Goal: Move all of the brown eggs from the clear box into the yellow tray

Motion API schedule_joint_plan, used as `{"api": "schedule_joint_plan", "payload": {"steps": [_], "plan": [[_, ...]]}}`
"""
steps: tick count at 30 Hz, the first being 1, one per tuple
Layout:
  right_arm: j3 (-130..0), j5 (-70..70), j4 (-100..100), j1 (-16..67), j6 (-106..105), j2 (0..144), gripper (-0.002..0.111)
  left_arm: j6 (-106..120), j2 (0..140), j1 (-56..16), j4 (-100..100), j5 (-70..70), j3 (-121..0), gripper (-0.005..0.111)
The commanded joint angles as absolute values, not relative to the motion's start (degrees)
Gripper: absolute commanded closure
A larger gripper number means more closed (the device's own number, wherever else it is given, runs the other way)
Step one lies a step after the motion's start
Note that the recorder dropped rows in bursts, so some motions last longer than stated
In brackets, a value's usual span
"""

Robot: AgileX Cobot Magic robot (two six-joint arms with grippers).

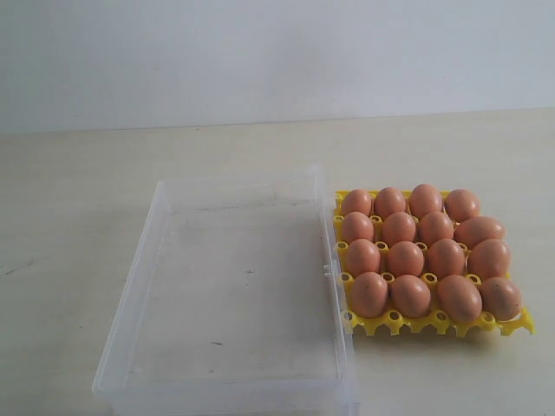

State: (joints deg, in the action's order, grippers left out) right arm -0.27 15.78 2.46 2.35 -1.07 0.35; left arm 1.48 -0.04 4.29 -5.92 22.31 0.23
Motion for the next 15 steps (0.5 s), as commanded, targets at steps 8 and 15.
{"api": "schedule_joint_plan", "payload": {"steps": [8, 15], "plan": [[0.0, 15.8, 2.7, 2.0, 4.1, 0.0, 0.108, 1.3, 0.0, 4.0, -5.9, 21.8, 0.0, 0.107], [0.0, 15.8, 2.7, 2.0, 4.1, 0.0, 0.108, 1.3, 0.0, 4.0, -5.9, 21.8, 0.0, 0.107]]}}
